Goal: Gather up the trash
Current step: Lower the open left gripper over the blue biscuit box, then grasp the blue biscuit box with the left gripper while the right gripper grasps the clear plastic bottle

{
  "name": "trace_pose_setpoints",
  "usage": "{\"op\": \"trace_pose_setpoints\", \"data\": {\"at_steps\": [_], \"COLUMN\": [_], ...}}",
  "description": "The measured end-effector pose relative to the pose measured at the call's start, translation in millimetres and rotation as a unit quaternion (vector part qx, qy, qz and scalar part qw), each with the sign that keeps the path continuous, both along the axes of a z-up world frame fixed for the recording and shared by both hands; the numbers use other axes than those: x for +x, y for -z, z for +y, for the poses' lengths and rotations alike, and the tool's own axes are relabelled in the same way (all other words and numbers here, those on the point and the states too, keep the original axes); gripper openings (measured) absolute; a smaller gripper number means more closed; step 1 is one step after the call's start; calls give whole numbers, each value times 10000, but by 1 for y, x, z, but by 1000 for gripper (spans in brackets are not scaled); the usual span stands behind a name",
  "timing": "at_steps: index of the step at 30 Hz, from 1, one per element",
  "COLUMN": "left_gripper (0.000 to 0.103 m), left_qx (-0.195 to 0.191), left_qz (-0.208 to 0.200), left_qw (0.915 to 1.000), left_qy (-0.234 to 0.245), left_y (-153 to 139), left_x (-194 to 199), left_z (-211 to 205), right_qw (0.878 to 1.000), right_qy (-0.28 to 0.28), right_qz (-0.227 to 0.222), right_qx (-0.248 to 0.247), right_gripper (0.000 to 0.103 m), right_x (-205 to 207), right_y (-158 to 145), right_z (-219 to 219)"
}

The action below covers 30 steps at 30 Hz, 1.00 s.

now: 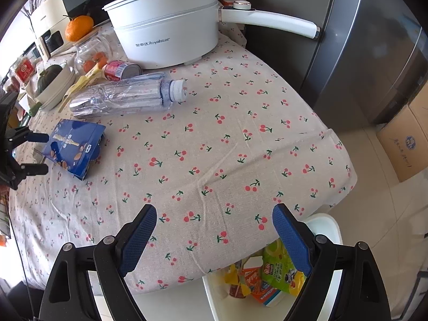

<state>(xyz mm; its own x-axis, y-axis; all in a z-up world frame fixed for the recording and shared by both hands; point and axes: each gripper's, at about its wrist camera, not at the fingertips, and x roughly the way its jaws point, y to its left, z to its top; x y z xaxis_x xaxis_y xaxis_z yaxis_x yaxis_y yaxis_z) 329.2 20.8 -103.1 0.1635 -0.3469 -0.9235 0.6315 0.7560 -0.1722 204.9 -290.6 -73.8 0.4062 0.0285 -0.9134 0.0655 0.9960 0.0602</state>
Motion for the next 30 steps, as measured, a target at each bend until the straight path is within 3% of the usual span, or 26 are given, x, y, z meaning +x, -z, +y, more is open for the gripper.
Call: {"op": "trace_pose_setpoints", "data": {"at_steps": [5,9,14,17,19,23,26,30], "left_gripper": [102,100,95,95,95,98,102,102], "left_qx": [-322,-504,-528,-699,-567,30,331,906], "left_qz": [470,873,1078,1211,946,3,-349,-576], "left_qw": [9920,9854,9918,9895,9913,9941,9898,9771], "left_qy": [-1129,-1372,-434,354,716,1085,1342,1836], "left_y": [12,26,25,21,13,-3,-7,3], "left_x": [27,25,-22,-61,-79,-86,-78,-70], "left_z": [20,18,-19,-46,-58,-69,-84,-107], "right_qw": [10000,10000,10000,10000,9999,9999,9999,9999], "right_qy": [1,-27,-45,-61,-59,-15,24,-5], "right_qz": [11,18,43,28,25,10,11,16], "right_qx": [40,57,74,68,83,100,121,125], "right_gripper": [90,90,90,90,90,90,90,90], "right_x": [2,3,3,2,2,0,0,2], "right_y": [0,0,1,0,0,-1,-1,-1], "right_z": [3,7,7,7,6,3,2,6]}}
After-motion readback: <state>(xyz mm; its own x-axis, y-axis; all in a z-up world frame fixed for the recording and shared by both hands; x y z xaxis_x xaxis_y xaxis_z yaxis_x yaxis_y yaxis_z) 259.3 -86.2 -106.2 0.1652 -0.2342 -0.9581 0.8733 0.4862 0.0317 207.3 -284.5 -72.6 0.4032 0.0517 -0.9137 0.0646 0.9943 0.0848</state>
